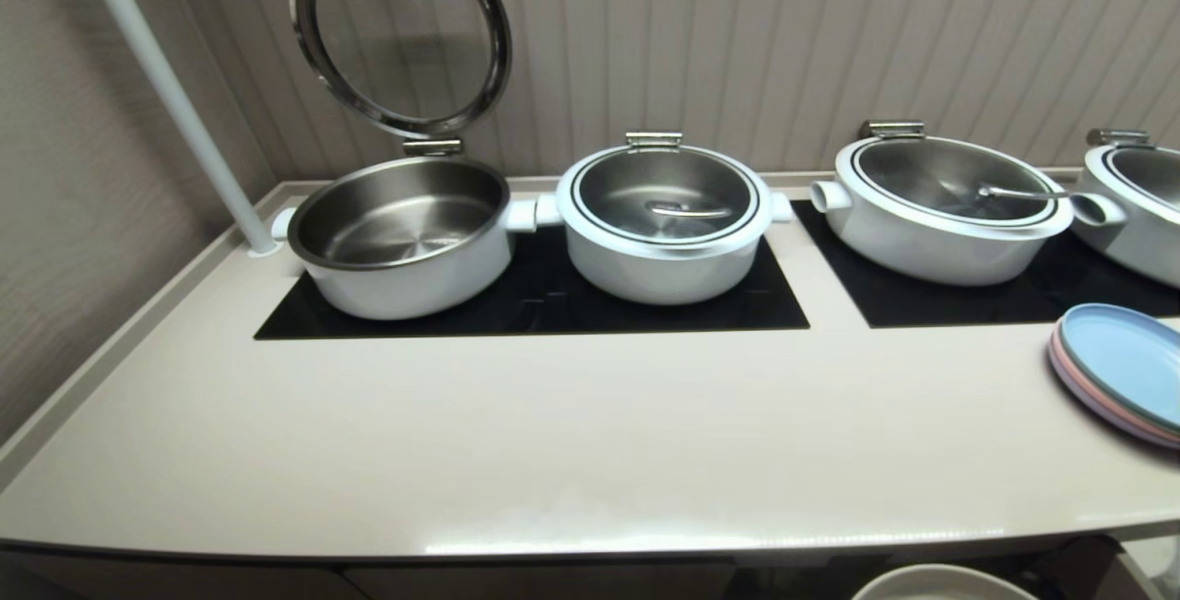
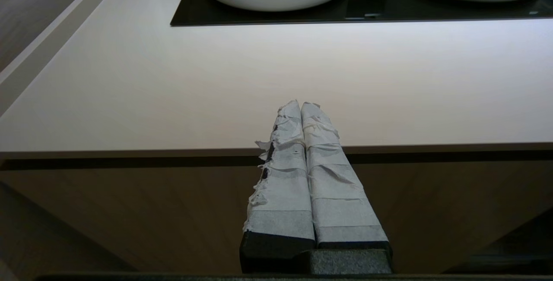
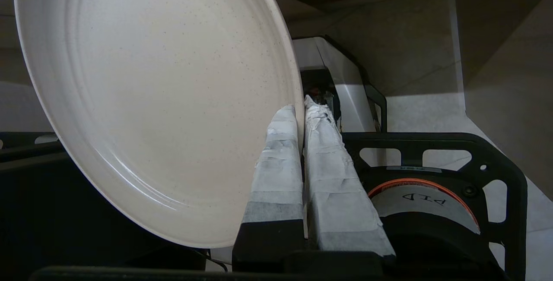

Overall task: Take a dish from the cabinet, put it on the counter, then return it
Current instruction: Put it back into the cabinet

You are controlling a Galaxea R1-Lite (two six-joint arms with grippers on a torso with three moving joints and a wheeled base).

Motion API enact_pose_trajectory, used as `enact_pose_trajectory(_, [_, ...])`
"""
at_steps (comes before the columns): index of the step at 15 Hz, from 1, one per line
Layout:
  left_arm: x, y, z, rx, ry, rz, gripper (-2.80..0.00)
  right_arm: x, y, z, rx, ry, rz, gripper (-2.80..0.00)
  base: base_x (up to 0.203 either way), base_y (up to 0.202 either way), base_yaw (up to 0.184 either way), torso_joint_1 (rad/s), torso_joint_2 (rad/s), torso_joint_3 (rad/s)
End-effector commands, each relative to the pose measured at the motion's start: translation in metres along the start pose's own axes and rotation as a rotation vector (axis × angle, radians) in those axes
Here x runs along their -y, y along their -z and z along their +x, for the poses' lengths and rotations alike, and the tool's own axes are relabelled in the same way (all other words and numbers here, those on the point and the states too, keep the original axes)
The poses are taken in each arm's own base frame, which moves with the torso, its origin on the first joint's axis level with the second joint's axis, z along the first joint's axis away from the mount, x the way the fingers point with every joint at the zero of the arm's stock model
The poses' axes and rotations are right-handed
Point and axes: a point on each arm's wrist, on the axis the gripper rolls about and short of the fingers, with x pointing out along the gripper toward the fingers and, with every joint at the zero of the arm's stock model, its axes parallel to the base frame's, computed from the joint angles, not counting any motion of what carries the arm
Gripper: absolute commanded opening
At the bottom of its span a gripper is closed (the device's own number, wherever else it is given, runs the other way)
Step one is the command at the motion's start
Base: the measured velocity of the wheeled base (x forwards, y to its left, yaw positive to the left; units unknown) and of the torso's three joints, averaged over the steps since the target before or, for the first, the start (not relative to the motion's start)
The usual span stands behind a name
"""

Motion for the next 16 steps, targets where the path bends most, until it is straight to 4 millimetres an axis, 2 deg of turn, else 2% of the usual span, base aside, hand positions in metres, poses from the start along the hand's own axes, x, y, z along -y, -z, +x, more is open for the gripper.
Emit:
enact_pose_trajectory(1, [0.0, 0.0, 0.0, 0.0, 0.0, 0.0, -2.8, -0.001, -0.001, -0.001, -0.048, 0.021, 0.012, -2.8, 0.0, 0.0, 0.0, 0.0, 0.0, 0.0])
enact_pose_trajectory(6, [0.0, 0.0, 0.0, 0.0, 0.0, 0.0, -2.8, -0.007, -0.016, -0.001, -0.076, 0.04, 0.012, -2.8, 0.0, 0.0, 0.0, 0.0, 0.0, 0.0])
enact_pose_trajectory(16, [0.0, 0.0, 0.0, 0.0, 0.0, 0.0, -2.8, -0.006, -0.015, 0.0, -0.08, 0.078, 0.013, -2.8, 0.0, 0.0, 0.0, 0.0, 0.0, 0.0])
